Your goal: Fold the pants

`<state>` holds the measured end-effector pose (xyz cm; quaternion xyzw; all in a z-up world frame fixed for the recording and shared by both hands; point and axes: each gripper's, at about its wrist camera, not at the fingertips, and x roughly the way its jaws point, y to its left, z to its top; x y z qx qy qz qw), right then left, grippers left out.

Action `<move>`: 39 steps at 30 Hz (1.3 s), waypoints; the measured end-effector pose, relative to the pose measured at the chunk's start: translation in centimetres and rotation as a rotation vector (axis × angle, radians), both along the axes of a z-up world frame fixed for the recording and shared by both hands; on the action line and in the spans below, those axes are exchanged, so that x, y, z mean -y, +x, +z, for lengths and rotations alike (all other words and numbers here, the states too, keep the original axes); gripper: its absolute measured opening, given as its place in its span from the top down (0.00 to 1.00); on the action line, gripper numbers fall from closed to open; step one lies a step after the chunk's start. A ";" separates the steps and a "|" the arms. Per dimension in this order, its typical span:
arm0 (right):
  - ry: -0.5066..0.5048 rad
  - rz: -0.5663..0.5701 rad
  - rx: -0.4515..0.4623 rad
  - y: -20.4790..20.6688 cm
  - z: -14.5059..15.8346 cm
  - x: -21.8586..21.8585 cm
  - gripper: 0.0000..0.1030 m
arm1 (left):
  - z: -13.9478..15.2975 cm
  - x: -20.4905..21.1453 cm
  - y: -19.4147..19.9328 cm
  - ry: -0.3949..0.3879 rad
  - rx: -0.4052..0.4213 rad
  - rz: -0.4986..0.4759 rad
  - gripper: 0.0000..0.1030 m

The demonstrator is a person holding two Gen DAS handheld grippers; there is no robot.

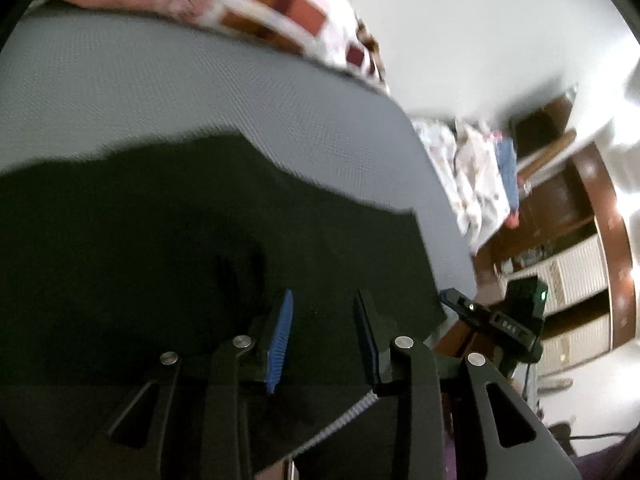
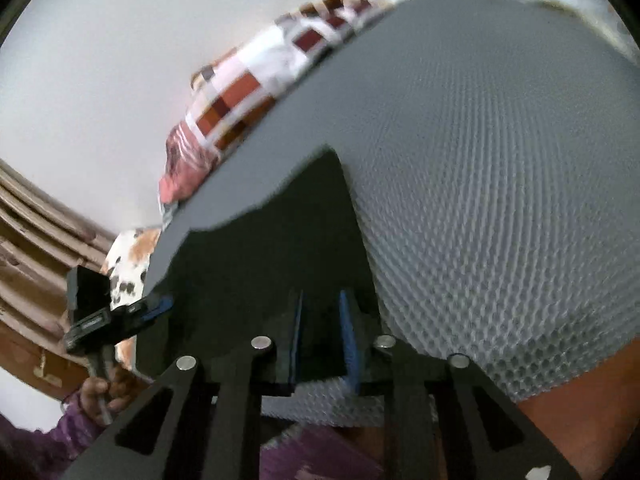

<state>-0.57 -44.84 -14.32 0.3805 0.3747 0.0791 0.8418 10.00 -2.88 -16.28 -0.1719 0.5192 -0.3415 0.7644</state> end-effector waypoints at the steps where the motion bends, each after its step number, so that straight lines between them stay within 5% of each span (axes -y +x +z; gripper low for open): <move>1: -0.014 0.013 0.029 0.0 1.1 -0.4 0.80 | 1.4 -2.0 0.0 0.002 0.030 0.046 0.59; 2: -0.027 0.040 0.063 0.2 2.5 -1.2 0.77 | 2.4 -4.0 0.0 -0.001 0.049 0.091 0.41; 4: -0.046 0.092 0.113 0.5 4.4 -3.3 0.52 | 4.0 -9.0 0.1 -0.018 0.071 0.196 0.23; 10: -0.007 0.233 0.132 2.7 5.6 -9.6 0.43 | 3.4 -23.0 0.0 0.063 0.066 0.414 0.23; 15: 0.029 0.323 0.075 4.8 4.7 -13.8 0.39 | -1.4 -26.8 1.0 0.116 -0.056 0.350 0.23; 23: 0.002 0.387 0.025 6.3 5.3 -17.5 0.36 | -3.8 -25.0 1.6 0.124 -0.001 0.195 0.24; 24: 0.015 0.387 0.022 6.5 5.4 -17.7 0.36 | -3.9 -25.2 1.7 0.113 -0.005 0.204 0.26; 26: 0.045 0.383 0.017 7.0 5.3 -17.9 0.35 | -3.9 -25.0 1.7 0.155 0.009 0.215 0.55; 28: 0.071 0.379 0.013 7.2 5.4 -18.2 0.31 | -3.8 -24.9 1.7 0.184 0.020 0.201 0.56; 33: 0.112 0.403 0.004 8.1 5.5 -19.6 0.28 | -4.0 -25.5 1.9 0.102 -0.033 0.204 0.69; 39: 0.179 0.466 0.043 9.5 6.1 -21.5 0.26 | -0.3 -22.8 0.3 -0.065 -0.016 0.215 0.82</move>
